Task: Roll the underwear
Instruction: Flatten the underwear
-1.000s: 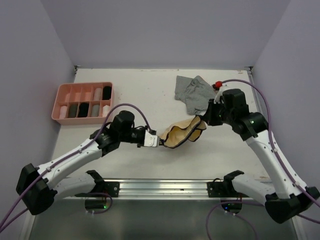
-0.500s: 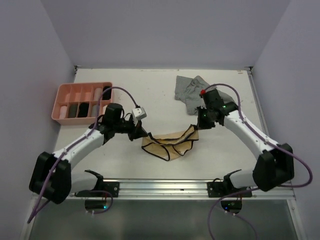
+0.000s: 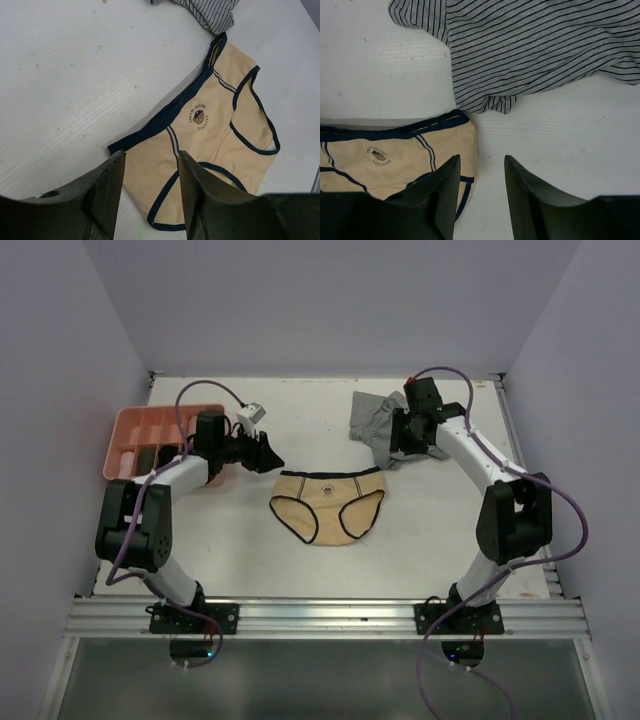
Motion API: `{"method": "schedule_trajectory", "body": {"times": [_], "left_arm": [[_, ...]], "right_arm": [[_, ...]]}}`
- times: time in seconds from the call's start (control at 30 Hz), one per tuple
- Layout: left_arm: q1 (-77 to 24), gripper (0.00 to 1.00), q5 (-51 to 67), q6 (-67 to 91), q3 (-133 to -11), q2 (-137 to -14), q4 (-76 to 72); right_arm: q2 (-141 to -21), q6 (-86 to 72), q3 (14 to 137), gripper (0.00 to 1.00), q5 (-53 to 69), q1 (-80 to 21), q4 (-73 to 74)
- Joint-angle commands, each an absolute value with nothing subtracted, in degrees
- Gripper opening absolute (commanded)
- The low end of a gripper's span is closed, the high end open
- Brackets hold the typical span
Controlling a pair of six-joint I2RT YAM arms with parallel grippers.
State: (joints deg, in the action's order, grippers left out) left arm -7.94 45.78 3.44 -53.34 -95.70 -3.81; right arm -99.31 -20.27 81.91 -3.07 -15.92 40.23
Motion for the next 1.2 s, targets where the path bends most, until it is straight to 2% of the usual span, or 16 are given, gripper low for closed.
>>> {"method": "schedule_trajectory", "body": {"times": [0.0, 0.03, 0.13, 0.3, 0.53, 0.8, 0.9, 1.1, 1.17], "left_arm": [[-7.6, 0.52, 42.8, 0.4, -55.3, -90.3, -4.7], [-7.6, 0.52, 42.0, -3.0, -54.4, -88.3, -4.2], [-7.6, 0.5, 41.4, -6.7, -52.6, -86.1, -1.3], [-8.4, 0.46, 40.0, -9.3, -50.5, -87.0, 4.7], [-9.8, 0.45, 39.3, -11.1, -50.4, -90.6, 9.3], [-13.4, 0.42, 35.0, -12.2, -49.7, -93.1, 10.2], [-13.8, 0.41, 33.8, -11.4, -50.2, -96.0, 9.6], [-13.9, 0.45, 35.0, -14.2, -48.9, -91.8, 9.0], [-13.9, 0.47, 32.6, -14.9, -48.6, -90.5, 9.1]], "right_arm": [[-95.9, -19.2, 80.9, 0.43, -0.3, -16.5, 38.3], [-94.8, -19.4, 78.6, 0.32, 1.4, -16.7, 37.4], [-94.0, -19.4, 75.9, 0.22, 5.0, -18.3, 34.1], [-98.2, -19.8, 73.5, 0.2, 7.3, -22.1, 30.2], [-102.9, -20.9, 67.2, 0.17, 5.8, -22.3, 27.2], [-95.5, -25.1, 53.6, 0.12, 6.1, -23.8, 24.5], [-92.0, -26.6, 50.5, 0.15, 7.4, -24.9, 23.4], [-81.0, -27.5, 53.2, 0.34, 6.3, -25.9, 27.9], [-78.1, -26.9, 55.3, 0.35, 5.9, -25.8, 31.3]]}}
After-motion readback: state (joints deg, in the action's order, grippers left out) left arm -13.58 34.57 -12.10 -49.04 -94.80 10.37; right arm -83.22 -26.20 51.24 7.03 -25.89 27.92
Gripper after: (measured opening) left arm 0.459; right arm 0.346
